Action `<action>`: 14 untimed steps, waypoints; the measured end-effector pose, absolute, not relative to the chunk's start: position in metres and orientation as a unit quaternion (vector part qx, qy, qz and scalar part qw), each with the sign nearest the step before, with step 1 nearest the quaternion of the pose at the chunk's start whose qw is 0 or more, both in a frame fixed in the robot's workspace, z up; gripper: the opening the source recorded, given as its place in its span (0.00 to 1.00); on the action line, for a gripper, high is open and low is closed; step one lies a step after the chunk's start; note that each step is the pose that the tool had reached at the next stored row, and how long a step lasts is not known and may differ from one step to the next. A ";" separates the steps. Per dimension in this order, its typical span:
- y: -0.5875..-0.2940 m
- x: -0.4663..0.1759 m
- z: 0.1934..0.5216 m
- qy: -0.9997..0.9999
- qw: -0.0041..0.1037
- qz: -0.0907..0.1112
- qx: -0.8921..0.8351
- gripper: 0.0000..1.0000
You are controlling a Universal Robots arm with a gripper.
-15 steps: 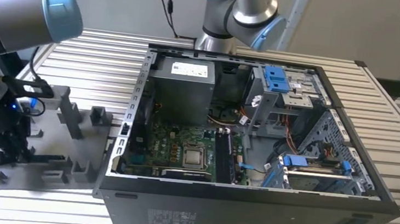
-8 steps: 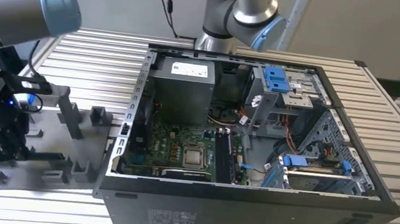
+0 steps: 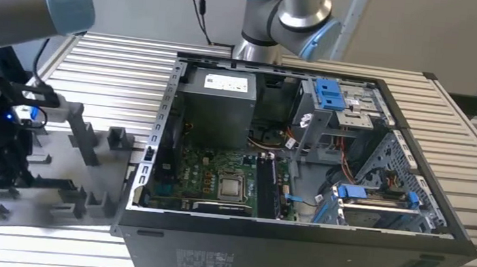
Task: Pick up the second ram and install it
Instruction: 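Pick up the second ram and move it above second insertion slot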
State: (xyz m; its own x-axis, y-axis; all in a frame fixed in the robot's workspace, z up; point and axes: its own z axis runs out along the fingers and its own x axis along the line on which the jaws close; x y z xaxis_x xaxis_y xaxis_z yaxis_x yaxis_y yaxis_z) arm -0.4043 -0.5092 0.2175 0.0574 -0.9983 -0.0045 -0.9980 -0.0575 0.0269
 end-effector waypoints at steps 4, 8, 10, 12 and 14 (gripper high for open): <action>-0.509 -0.404 0.224 -0.693 0.008 -0.011 0.721 0.15; -0.509 -0.404 0.230 -0.697 0.008 -0.011 0.717 0.15; -0.509 -0.404 0.232 -0.700 0.008 -0.011 0.714 0.15; -0.509 -0.404 0.233 -0.703 0.008 -0.011 0.711 0.15; -0.509 -0.404 0.233 -0.709 0.008 -0.011 0.705 0.15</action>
State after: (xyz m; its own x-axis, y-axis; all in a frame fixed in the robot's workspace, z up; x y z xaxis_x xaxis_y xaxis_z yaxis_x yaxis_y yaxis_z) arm -0.4043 -0.5092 0.2334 -0.0047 -1.0000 -0.0046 -0.9996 0.0046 0.0268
